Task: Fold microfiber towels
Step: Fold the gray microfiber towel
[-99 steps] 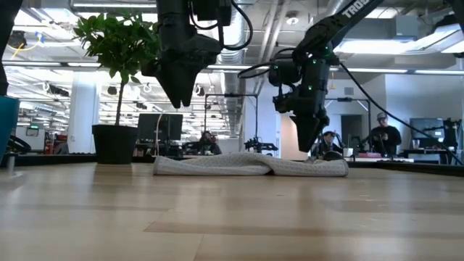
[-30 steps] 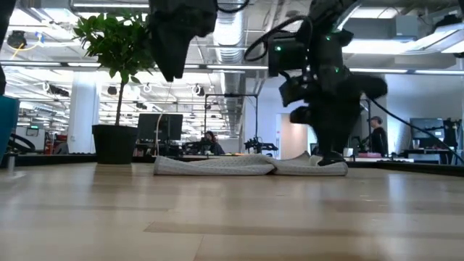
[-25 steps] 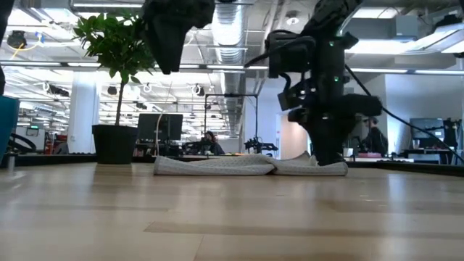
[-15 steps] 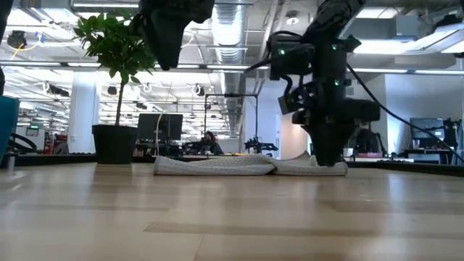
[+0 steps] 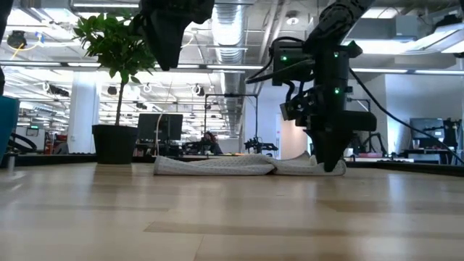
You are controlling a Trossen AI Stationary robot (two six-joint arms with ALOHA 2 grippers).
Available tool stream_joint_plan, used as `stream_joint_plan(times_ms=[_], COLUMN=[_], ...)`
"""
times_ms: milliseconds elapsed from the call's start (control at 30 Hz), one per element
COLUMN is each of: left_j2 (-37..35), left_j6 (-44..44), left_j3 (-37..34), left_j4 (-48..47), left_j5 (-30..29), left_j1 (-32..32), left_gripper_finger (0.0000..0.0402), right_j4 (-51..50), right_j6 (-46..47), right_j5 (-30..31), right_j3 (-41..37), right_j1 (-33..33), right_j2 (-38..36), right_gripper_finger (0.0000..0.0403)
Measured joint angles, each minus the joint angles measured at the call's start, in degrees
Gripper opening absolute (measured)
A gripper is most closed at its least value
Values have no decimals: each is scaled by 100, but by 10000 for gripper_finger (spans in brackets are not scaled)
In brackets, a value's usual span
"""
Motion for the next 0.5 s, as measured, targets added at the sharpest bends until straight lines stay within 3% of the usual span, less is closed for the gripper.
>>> stream_joint_plan(times_ms=[300,500], left_j2=[0,0], left_j6=[-5,-3], left_j3=[0,-2], left_j4=[2,2], left_j5=[13,16], left_j1=[-1,0], left_gripper_finger=[131,131], right_j4=[63,152], right_j6=[-29,-52], right_j5=[-80,-505], right_j3=[0,0], right_j1=[-8,-50], right_j2=[0,1], right_gripper_finger=[144,128])
